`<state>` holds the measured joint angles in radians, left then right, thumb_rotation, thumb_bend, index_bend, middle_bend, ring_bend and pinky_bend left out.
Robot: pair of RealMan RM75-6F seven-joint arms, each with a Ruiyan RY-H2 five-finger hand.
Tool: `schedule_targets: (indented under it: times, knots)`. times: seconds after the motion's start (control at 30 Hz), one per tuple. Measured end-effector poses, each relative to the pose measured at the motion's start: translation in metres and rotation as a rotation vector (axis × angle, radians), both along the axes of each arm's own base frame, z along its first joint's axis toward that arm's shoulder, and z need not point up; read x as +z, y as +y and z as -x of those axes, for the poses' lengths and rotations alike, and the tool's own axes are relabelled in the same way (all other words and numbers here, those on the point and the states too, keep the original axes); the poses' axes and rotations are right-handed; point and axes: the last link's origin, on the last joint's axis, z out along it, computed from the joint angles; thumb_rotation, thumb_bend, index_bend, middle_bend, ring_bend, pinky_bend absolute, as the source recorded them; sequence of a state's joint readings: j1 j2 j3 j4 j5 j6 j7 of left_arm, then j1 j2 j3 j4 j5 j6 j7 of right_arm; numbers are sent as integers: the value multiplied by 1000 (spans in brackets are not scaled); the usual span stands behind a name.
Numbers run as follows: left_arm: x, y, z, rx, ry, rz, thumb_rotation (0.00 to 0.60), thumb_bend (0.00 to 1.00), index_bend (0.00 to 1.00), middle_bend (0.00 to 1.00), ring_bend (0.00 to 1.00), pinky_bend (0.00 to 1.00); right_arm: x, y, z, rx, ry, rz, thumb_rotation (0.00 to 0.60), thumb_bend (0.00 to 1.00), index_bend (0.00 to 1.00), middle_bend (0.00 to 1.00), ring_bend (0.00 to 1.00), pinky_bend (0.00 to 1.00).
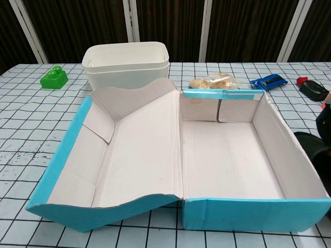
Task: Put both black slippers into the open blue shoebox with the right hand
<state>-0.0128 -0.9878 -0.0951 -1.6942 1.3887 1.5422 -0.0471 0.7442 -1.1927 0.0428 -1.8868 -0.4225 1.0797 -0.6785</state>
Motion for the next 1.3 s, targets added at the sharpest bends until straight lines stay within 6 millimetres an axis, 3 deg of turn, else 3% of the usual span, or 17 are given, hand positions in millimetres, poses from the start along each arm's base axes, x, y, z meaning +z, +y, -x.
schedule_targets:
  times: [0.2, 0.53, 1.03, 1.3]
  knots:
    - [2, 0, 1, 1, -2, -7, 600, 515, 68, 0, 0, 16, 4, 2, 3, 14, -46, 45, 600, 512, 739, 535, 282, 16]
    - [1, 0, 1, 3, 3, -6, 600, 515, 68, 0, 0, 16, 28, 5, -2, 32, -23, 71, 600, 518, 740, 536, 286, 16]
    - [4, -2, 1, 3, -4, -16, 600, 515, 68, 0, 0, 16, 56, 13, -27, 83, -26, 114, 600, 537, 751, 544, 295, 16]
    - [5, -1, 3, 8, -10, -18, 600, 515, 68, 0, 0, 16, 73, 23, -51, 145, -71, 158, 600, 540, 751, 550, 301, 15]
